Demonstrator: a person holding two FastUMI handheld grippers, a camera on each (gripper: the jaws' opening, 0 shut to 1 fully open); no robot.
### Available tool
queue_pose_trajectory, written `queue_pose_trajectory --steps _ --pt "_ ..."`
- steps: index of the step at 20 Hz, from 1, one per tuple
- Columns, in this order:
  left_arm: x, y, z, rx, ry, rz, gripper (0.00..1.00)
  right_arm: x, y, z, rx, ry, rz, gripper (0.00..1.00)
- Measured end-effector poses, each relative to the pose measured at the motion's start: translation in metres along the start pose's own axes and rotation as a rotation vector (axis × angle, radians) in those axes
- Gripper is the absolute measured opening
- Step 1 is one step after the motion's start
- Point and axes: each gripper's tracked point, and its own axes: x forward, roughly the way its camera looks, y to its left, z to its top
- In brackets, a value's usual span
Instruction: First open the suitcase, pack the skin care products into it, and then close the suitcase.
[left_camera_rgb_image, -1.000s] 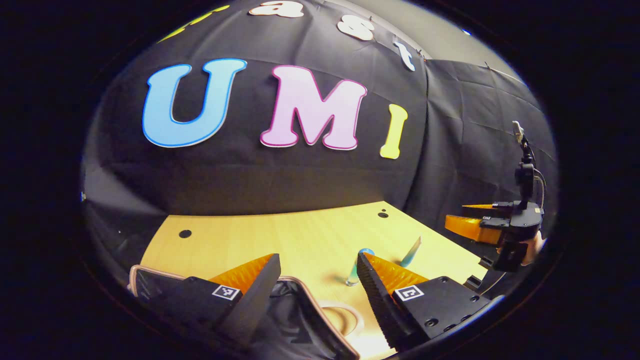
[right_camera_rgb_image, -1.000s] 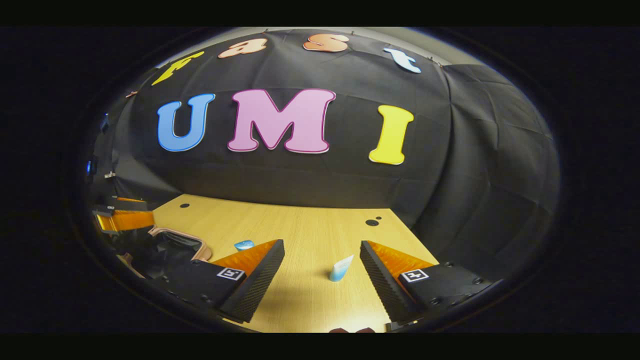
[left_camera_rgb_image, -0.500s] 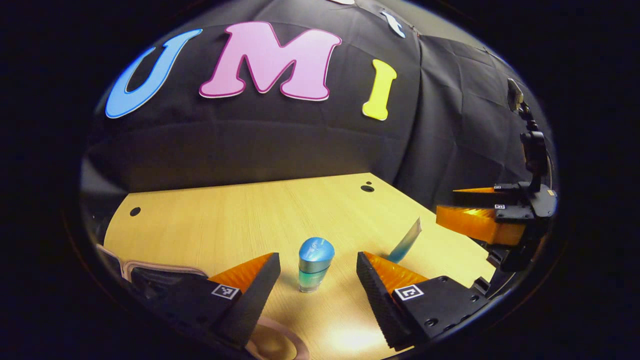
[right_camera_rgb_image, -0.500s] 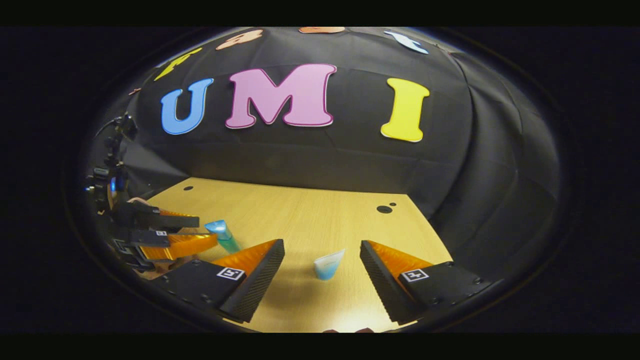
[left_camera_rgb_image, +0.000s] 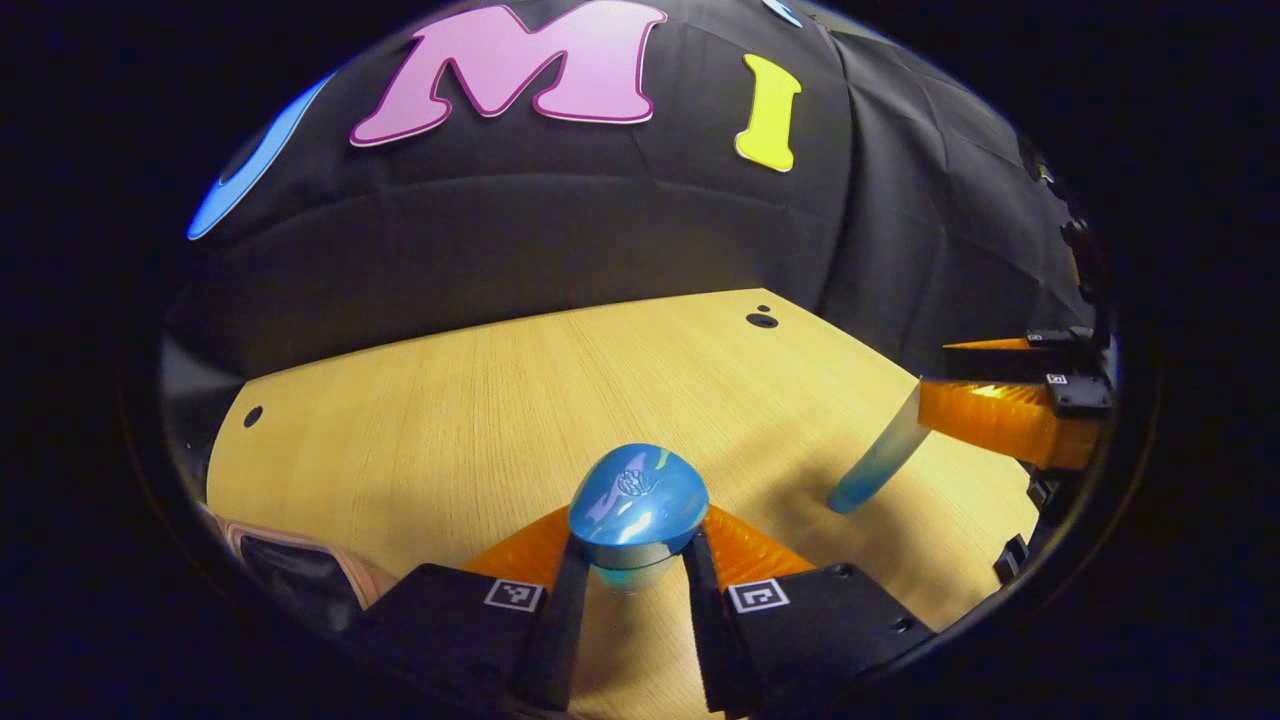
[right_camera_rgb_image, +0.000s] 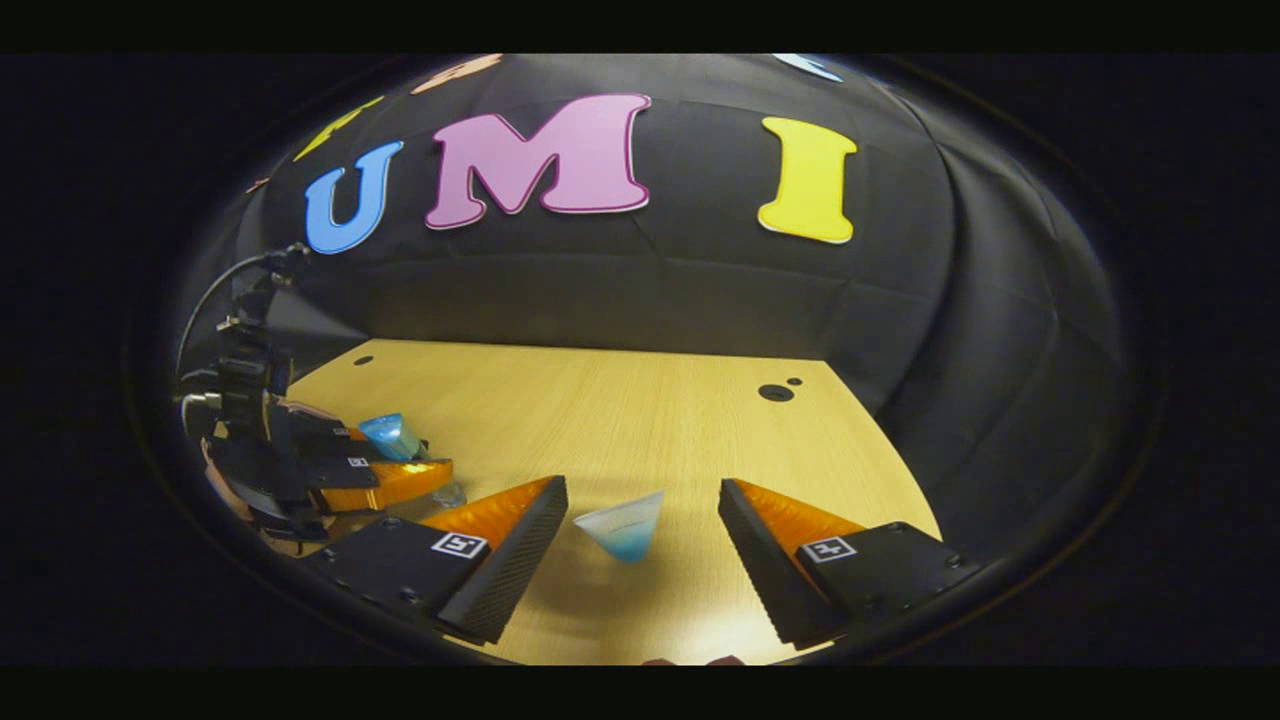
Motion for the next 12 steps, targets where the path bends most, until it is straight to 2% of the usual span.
queue_pose_trajectory --steps 5,6,9,10,12 --pt "0.003 0.0 0.001 -0.005 0.009 0.012 0.51 0.032 -0.001 -0.04 0.046 0.09 -0.009 0.94" --pt "0.003 0.0 0.001 -0.009 0.01 0.016 0.5 0.039 0.003 -0.051 0.062 0.122 -0.003 0.97" --pt "0.002 0.0 0.001 -0.001 0.007 0.01 0.49 0.055 0.008 -0.087 0.092 0.223 0.014 0.97" --pt "0.002 0.0 0.001 0.001 0.008 0.009 0.49 0.066 0.005 -0.095 0.09 0.24 -0.011 0.8" --pt "0.002 0.0 0.002 0.008 0.01 0.009 0.47 0.061 0.005 -0.093 0.107 0.234 -0.007 0.45"
